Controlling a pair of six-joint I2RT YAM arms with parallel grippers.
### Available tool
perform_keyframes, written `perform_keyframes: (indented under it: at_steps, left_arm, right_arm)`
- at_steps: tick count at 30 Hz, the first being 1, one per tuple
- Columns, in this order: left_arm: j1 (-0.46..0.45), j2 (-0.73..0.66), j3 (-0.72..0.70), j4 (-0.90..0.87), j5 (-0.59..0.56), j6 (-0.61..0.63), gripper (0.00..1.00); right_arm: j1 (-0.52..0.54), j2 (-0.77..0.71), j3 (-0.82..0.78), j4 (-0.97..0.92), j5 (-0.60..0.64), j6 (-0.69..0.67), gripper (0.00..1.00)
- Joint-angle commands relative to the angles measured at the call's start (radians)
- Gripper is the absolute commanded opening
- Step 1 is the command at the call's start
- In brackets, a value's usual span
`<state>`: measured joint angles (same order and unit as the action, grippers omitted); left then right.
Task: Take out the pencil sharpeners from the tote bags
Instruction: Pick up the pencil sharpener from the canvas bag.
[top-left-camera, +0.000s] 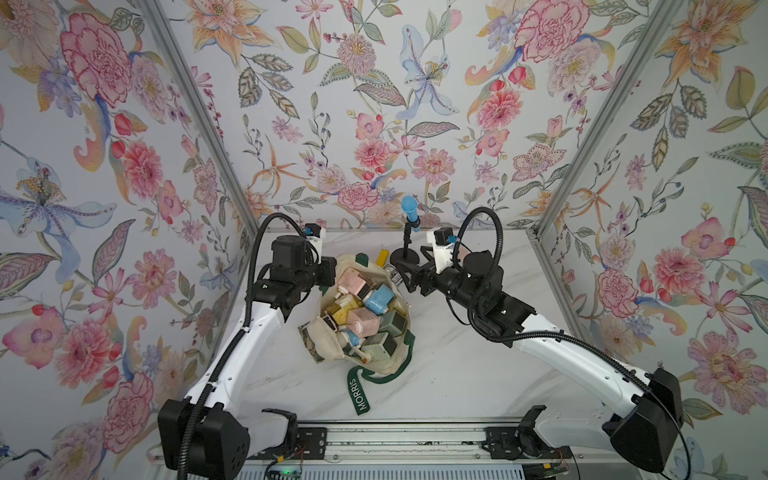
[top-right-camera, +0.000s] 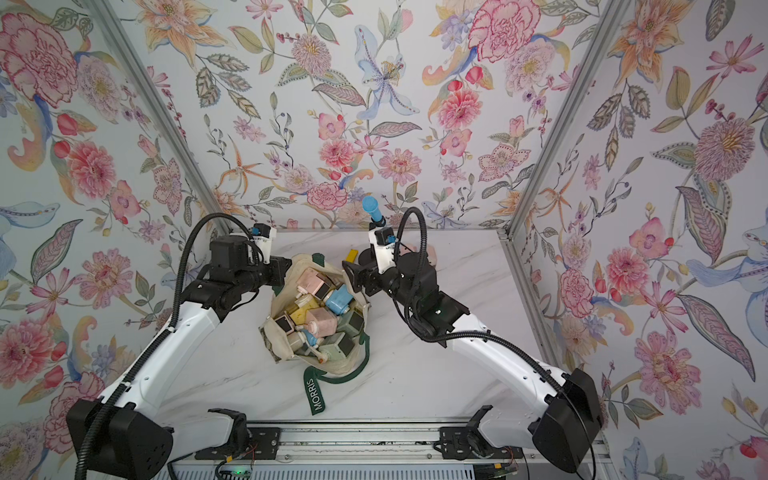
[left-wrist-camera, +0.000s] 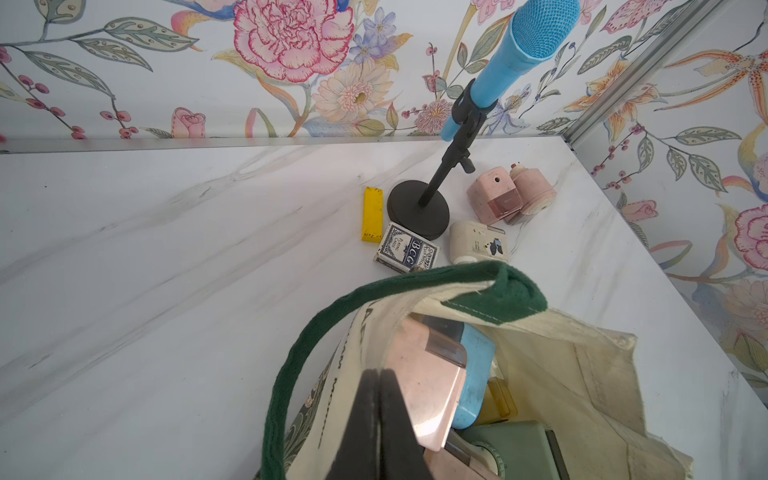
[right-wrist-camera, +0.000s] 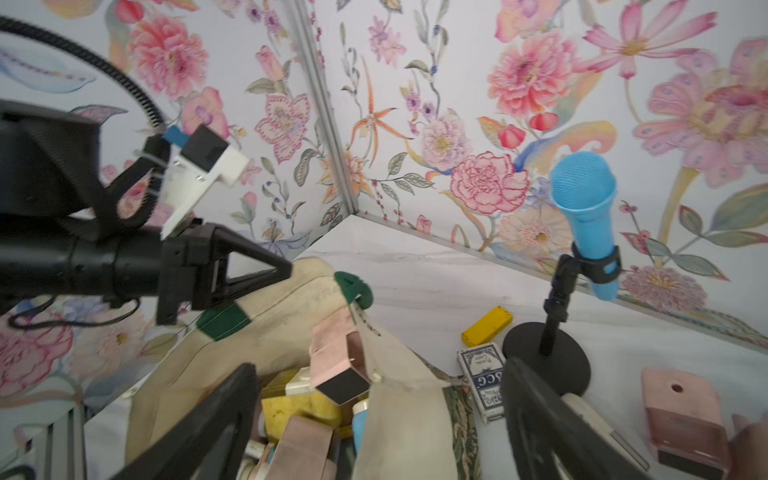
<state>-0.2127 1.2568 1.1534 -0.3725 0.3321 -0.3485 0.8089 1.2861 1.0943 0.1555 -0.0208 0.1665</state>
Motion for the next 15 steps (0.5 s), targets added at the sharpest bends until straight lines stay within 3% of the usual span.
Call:
perform_keyframes:
  at_steps: [1,5,15]
  left_arm:
    - [-0.018,-0.014,0.037,0.023,-0.033,-0.011,0.00]
    - [-0.022,-0.035,-0.020,0.098,-0.001,-0.023,0.00]
    - [-0.049,-0.117,-0.115,0.188,-0.020,0.007,0.00]
  right_arm:
    - [0.089,0.006,0.007,-0.124,0.025,-0.156,0.90]
    - [0.148,0.049,-0.026,-0.094,0.005,-0.196,0.86]
    - [0.172,0.149,-0.010,-0.155,-0.084,-0.301,0.78]
